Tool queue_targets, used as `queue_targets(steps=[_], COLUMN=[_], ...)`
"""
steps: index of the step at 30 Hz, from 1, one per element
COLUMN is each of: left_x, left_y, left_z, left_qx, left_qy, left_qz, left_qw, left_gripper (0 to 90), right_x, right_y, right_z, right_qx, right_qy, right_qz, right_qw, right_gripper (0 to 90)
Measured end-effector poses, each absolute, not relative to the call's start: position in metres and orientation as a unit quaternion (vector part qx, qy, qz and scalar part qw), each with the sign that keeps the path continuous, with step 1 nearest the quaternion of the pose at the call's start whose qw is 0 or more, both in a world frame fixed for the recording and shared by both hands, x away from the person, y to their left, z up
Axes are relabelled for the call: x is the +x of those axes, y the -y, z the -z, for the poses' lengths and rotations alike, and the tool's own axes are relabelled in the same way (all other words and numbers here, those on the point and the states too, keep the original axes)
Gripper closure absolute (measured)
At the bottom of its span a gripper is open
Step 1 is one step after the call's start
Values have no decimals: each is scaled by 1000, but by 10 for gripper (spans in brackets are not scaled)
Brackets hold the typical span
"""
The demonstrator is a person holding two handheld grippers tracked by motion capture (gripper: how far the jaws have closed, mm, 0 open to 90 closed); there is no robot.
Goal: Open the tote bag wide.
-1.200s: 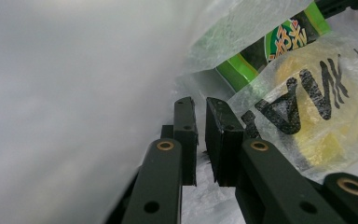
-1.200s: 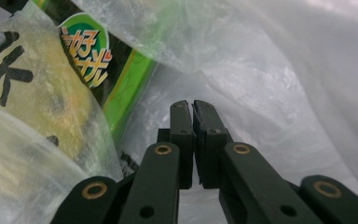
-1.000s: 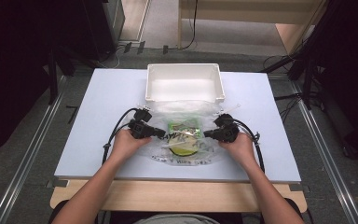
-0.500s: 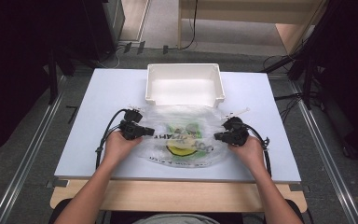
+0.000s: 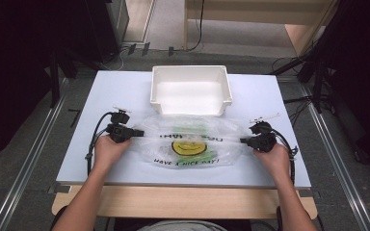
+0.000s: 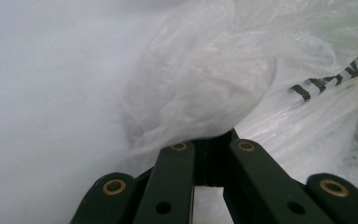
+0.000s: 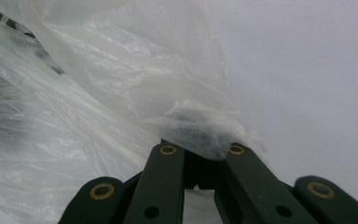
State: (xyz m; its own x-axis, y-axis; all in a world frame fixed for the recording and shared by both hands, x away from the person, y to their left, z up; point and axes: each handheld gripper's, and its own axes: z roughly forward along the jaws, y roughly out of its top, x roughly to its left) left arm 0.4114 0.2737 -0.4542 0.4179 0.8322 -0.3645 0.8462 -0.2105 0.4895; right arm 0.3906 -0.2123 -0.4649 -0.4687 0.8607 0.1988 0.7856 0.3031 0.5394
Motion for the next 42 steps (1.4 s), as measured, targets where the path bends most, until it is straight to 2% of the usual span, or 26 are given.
queue_targets(steps=[7,12,18,24,35,42], left_x=[410,410,408,403,413,420], left_y=[-277,-274,-266,-246,-215,-200], left_z=[454,452,443,431,424,422], left_qx=[778,783,790,810,816,818], left_qy=[-540,-537,-518,-484,-462,-455], left_qz=[7,-8,7,7,34,30], left_qw=[321,312,328,331,345,351], left_gripper=[900,900,900,900,900,900], right_x=[384,381,384,380,392,406], right_y=[225,226,223,216,181,153], right_z=[466,465,460,445,429,421], right_qx=[523,519,511,492,452,431], right_qy=[-798,-804,-800,-798,-814,-825], right_qz=[-293,-274,-309,-343,-360,-363], right_qw=[69,100,64,60,53,47], right_gripper=[900,900,900,900,900,900])
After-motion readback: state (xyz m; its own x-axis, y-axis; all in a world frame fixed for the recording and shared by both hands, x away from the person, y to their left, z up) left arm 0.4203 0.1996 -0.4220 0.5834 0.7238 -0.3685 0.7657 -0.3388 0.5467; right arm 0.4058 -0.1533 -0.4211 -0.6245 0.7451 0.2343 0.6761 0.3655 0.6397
